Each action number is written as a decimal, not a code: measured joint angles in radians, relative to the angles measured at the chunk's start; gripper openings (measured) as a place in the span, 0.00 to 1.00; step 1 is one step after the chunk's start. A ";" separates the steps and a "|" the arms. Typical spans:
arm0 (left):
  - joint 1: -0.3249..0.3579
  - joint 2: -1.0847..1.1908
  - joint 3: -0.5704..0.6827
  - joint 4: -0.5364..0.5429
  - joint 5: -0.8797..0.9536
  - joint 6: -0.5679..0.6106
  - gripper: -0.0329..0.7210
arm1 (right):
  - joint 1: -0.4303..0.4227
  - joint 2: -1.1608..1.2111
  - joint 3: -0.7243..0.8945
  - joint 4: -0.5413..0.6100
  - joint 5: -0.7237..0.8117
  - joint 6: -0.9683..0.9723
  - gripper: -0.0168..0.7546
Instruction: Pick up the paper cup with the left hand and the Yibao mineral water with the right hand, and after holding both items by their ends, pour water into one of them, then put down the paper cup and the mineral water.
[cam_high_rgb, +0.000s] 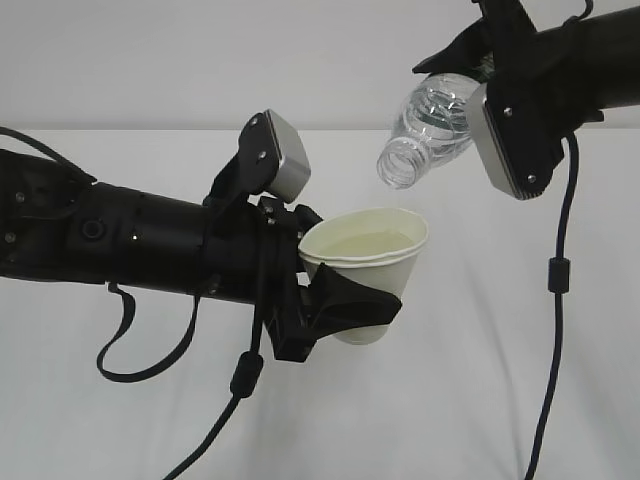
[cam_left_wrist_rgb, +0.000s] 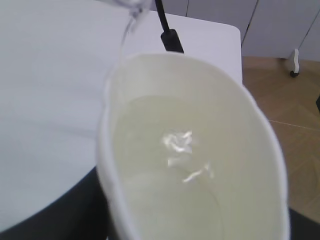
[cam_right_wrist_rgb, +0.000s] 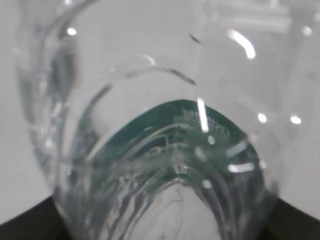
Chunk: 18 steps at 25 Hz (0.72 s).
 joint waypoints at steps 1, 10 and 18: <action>0.000 0.000 0.000 0.000 0.000 0.000 0.60 | 0.000 0.000 0.000 0.000 0.000 0.000 0.62; 0.000 0.000 0.000 -0.033 0.031 0.000 0.60 | 0.000 0.000 0.000 0.000 0.000 0.000 0.62; 0.000 0.000 0.000 -0.044 0.037 0.000 0.60 | 0.000 0.000 0.000 0.000 0.000 0.002 0.62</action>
